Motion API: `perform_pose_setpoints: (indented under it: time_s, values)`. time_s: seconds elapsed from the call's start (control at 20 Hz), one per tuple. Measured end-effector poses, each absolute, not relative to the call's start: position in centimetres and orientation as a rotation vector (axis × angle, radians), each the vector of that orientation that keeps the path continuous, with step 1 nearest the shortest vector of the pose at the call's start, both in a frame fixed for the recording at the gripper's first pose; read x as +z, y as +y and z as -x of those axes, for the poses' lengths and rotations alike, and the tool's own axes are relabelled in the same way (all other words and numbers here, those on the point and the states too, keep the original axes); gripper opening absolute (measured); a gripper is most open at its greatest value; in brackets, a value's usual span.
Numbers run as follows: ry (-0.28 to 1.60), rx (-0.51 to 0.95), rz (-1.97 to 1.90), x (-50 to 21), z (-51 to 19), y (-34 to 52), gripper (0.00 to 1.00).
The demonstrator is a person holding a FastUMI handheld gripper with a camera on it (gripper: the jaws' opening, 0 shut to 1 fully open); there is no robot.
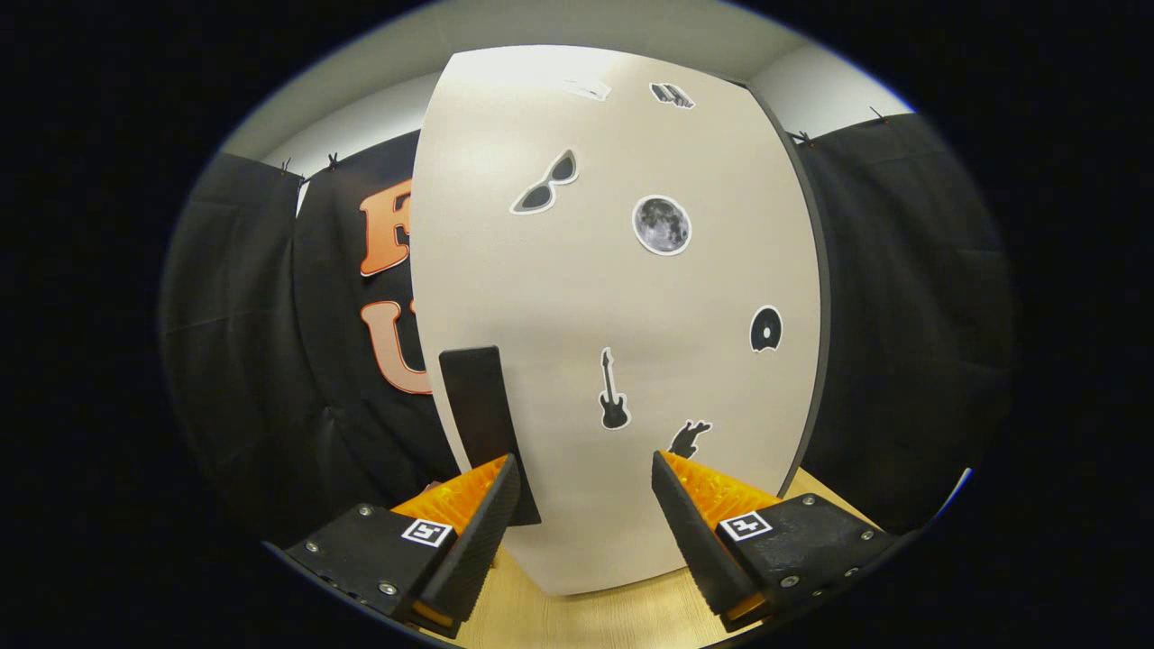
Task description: Open the shoe cabinet door, grab the shoes and put them into the shoe cabinet, then close the shoe cabinet door.
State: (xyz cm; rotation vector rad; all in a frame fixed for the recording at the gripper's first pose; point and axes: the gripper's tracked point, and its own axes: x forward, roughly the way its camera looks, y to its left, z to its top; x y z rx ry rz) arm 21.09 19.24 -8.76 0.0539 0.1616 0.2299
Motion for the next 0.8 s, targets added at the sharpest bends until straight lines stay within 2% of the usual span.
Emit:
perform_pose_setpoints:
  time_s: [0.6, 0.8]
  values:
    - [0.214, 0.269, -0.044, -8.6, -23.0, 20.7, 0.92]
    - [0.198, 0.277, -0.067, -6.0, -22.1, 20.3, 0.93]
